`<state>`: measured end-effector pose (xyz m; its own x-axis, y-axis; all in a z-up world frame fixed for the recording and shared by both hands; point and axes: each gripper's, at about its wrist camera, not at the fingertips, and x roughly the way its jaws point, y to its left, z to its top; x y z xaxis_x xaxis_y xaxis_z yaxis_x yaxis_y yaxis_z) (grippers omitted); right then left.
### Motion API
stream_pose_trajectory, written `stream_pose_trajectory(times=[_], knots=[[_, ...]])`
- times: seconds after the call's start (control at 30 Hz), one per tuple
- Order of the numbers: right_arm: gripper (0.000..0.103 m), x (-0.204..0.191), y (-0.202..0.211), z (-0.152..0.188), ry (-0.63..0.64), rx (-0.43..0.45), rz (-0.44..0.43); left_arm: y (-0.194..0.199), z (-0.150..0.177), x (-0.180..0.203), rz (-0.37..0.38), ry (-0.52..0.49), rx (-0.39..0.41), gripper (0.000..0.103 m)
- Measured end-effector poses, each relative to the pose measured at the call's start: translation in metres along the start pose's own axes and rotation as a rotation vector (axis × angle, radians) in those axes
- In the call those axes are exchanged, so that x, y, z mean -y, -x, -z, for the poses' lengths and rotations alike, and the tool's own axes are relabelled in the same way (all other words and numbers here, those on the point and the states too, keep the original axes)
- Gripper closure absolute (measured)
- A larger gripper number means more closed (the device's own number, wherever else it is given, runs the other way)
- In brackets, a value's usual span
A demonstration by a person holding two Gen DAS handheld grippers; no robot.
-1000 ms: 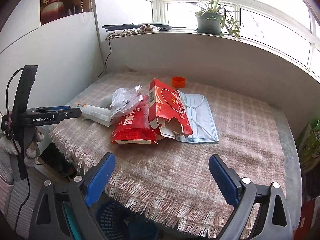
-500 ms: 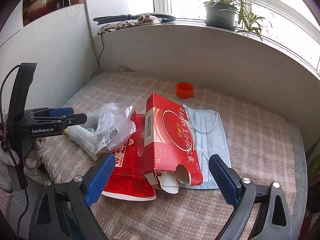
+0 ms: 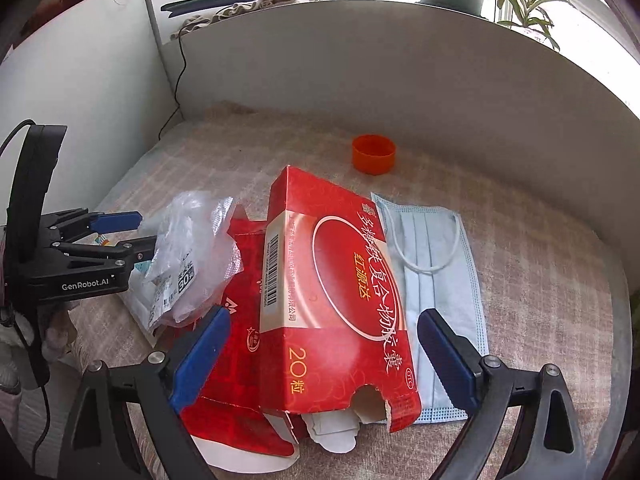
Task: Collect trash
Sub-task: 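Grasp the clear plastic bag with the left tool while the right tool grasps the red box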
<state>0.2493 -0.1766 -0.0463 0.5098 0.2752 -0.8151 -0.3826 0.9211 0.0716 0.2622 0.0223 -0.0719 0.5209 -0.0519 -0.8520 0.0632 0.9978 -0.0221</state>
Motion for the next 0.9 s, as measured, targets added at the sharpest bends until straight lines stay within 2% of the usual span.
stream_pose_trajectory(times=[0.07, 0.1, 0.17, 0.37, 0.53, 0.63, 0.9], knots=[[0.009, -0.001, -0.006, -0.002, 0.006, -0.014, 0.002, -0.004, 0.001, -0.002, 0.002, 0.006, -0.001, 0.037], [0.012, 0.000, -0.009, -0.004, 0.009, -0.023, 0.000, -0.005, 0.001, -0.003, 0.004, 0.011, 0.003, 0.040], [0.024, 0.002, -0.013, -0.006, 0.010, -0.036, -0.003, -0.007, -0.001, -0.006, 0.013, 0.021, 0.006, 0.048], [0.041, 0.019, -0.007, -0.012, -0.033, -0.032, -0.023, -0.013, -0.009, -0.014, 0.032, 0.036, 0.009, 0.067], [0.056, 0.035, 0.006, -0.018, -0.080, -0.002, -0.048, -0.017, -0.015, -0.023, 0.058, 0.057, 0.021, 0.073], [0.065, 0.044, 0.008, -0.020, -0.095, 0.005, -0.025, -0.019, -0.016, -0.025, 0.056, 0.059, 0.025, 0.075], [0.077, 0.058, 0.010, -0.017, -0.126, 0.038, -0.026, -0.004, -0.012, -0.017, 0.053, 0.076, 0.059, 0.080]])
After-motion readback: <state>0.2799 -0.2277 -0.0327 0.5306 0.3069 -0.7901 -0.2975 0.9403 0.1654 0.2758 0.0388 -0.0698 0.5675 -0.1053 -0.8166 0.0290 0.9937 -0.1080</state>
